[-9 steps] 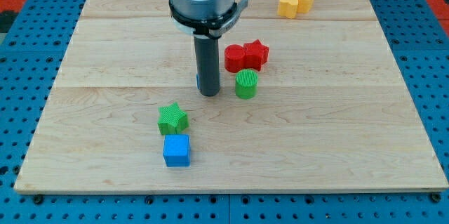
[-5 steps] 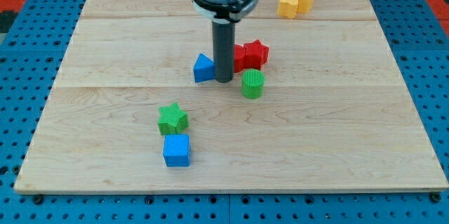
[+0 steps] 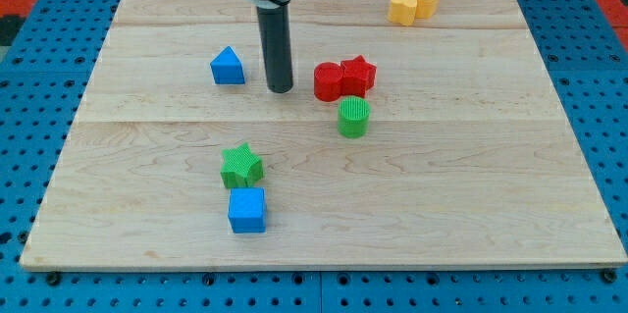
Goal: Push the triangle at the center left side of the board
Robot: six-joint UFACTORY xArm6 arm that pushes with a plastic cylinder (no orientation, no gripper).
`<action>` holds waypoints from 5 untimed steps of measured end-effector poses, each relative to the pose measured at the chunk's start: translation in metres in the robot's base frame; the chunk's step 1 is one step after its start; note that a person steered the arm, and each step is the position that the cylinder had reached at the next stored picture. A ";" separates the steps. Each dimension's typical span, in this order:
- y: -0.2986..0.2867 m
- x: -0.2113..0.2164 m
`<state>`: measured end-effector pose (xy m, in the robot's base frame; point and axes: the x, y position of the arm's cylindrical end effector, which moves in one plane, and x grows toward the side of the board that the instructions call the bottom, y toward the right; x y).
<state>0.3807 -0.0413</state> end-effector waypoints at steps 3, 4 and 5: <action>-0.125 -0.022; -0.084 -0.019; -0.076 0.007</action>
<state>0.3876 -0.1175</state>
